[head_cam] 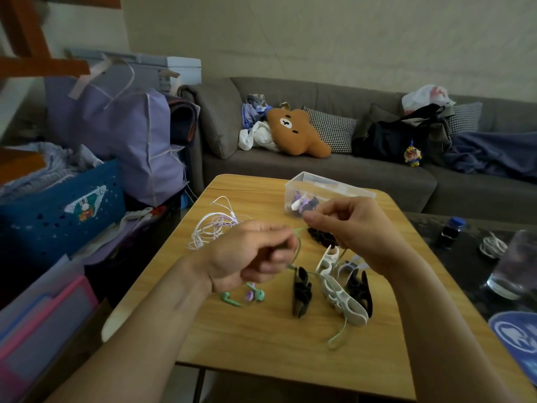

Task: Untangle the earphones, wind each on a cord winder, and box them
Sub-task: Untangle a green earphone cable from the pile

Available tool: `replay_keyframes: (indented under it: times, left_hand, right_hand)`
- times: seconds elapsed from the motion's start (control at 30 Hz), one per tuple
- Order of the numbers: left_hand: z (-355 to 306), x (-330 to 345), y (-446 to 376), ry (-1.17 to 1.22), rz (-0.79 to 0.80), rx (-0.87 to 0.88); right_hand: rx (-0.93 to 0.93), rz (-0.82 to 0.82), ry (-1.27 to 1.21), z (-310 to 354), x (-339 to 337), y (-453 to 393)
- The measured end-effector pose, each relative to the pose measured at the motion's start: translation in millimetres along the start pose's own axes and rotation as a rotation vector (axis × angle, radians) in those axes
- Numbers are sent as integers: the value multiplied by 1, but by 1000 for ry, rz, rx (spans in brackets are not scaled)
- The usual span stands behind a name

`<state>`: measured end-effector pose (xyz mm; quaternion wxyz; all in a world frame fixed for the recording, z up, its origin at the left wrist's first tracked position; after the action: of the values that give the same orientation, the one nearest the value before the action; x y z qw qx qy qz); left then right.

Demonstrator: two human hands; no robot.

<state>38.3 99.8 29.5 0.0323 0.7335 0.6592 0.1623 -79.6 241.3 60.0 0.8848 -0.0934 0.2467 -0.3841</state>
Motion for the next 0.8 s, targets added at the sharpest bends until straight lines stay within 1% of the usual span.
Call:
replay_keyframes:
  times: [0.07,0.13,0.17,0.2,0.27,0.33,0.37,0.43,0.47,0.53,0.57,0.6,0.7,0.73,0.8]
  left_hand:
    - [-4,-3,-1,241,29,106]
    - [-11,-6,1,470,150,211]
    - [-14,-7,2,554,186,261]
    - [-17,-10,4,605,178,304]
    - [-20,-15,5,618,64,373]
    - [-20,-23,1,502,-116,422]
    - [-19,-28,-1,383,-225,433]
    - [-15,-37,-2,63,-421,425]
    - [-14,-38,-2,-100,-474,401]
    - [-10,-33,-2,-354,-490,325]
    - [-7,-30,-1,-418,-469,283]
    - [-4,-27,0,-449,-435,248]
    - [0,-24,1,-469,-373,159]
    - [-1,-25,2,-438,-390,147]
    - [-6,-26,3,-372,-453,183]
  right_hand:
    - [-11,25,45,1,1,1]
    - [-13,81,108,0,9,1]
    - [-16,100,128,-1,15,1]
    - [-23,111,150,-3,22,0]
    - [-51,143,226,-4,39,-1]
    - [-78,230,287,-1,55,0]
    - [-81,291,312,1,60,1]
    - [-67,438,366,7,68,4]
    - [-63,509,391,10,69,7]
    - [-92,585,412,19,68,11]
    - [-118,574,403,25,65,12]
    - [-139,527,387,30,61,12]
    - [-167,250,324,35,40,6]
    - [-160,167,303,34,31,5]
    - [-127,62,244,29,18,5]
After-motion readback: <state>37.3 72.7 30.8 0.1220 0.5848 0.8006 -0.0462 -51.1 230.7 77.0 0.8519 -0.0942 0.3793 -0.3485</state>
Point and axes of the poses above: each hand's wrist, its own y-axis away from the middle knuckle, its own x-axis out of the palm, z = x × y, the point moved 3 cm from there along -y, towards the middle knuckle, and after that the axes turned 10 degrees about -x, right-handed, at the moved point
